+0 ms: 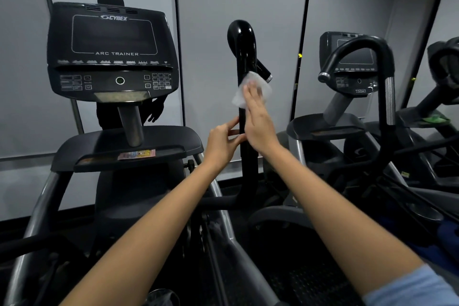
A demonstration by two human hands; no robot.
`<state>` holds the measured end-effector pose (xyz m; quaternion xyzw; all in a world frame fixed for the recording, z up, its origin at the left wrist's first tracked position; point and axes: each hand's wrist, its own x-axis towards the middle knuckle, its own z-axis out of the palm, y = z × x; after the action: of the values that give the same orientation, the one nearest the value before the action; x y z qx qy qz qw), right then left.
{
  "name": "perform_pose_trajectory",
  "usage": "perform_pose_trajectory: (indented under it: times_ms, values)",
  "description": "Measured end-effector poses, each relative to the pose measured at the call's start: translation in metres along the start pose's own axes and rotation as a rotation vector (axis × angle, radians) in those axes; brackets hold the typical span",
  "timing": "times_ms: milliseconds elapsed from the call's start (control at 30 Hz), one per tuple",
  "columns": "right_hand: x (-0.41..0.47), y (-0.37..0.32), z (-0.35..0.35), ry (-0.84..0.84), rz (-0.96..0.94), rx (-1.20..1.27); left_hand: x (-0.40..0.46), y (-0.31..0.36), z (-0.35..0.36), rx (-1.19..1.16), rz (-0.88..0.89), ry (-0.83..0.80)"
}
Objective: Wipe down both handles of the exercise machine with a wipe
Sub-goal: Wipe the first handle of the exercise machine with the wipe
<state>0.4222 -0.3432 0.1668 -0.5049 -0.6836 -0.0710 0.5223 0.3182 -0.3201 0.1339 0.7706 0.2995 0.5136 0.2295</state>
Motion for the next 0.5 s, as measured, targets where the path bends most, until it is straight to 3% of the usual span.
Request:
perform_pose_trajectory:
  times_ms: [200,500]
  values:
    - [-0.009,0.009,0.002,-0.05,-0.166,-0.418,-0.003,0.003,0.003,0.002,0.014,0.019]
    - [0.011,-0.001,-0.009,-0.15,-0.247,-0.698,-0.005,0.006,0.001,-0.004,-0.006,0.011]
